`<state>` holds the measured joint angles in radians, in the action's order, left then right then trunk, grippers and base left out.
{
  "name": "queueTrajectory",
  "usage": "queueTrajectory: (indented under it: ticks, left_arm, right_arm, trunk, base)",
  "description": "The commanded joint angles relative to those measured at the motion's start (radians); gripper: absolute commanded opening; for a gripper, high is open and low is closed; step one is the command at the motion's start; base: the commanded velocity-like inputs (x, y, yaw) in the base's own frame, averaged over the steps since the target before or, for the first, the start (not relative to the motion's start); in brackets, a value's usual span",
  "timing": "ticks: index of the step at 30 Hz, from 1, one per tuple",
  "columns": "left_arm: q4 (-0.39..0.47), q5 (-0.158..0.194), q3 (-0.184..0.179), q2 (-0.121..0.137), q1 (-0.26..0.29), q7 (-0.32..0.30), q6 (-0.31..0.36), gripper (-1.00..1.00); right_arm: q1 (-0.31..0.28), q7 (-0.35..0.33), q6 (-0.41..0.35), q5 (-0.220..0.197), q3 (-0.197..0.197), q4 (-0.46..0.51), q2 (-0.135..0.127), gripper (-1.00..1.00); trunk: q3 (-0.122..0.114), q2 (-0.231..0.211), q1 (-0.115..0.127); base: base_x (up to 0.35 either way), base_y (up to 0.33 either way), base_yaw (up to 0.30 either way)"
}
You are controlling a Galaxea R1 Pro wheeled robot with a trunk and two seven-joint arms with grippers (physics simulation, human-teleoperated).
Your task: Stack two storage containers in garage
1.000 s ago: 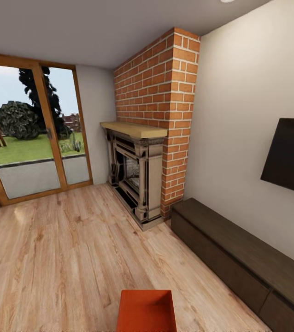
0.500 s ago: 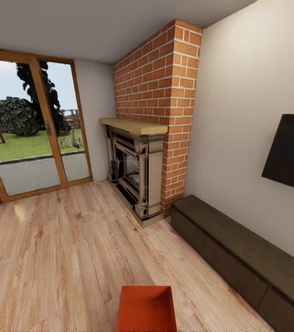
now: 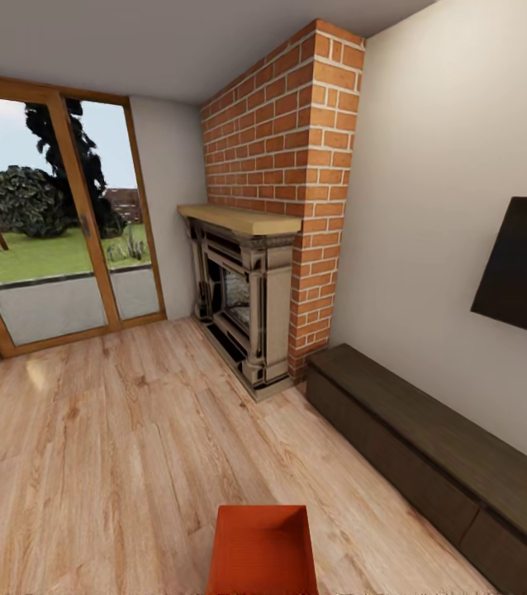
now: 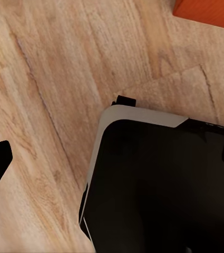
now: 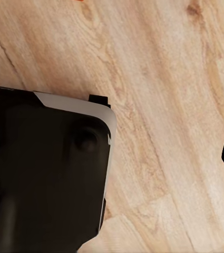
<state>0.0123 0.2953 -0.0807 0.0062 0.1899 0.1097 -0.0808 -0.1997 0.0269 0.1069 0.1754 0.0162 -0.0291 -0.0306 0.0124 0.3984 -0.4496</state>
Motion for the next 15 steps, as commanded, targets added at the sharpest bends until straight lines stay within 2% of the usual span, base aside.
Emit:
queueTrajectory:
  ticks: [1,15]
  left_arm:
    - [-0.001,0.008,-0.008,0.0,0.001,0.002,-0.002,1.0]
    - [-0.001,0.008,-0.01,0.0,0.0,0.002,-0.002,1.0]
  right_arm:
    - [-0.001,0.003,0.005,0.009,0.002,-0.003,0.0,1.0]
    - [-0.001,-0.001,0.001,0.011,0.001,-0.003,0.0,1.0]
  trunk:
    - [0.003,0.002,0.0]
    - [0.025,0.002,0.0]
  base:
    - [0.0,0.0,0.0]
    - [0.0,0.0,0.0]
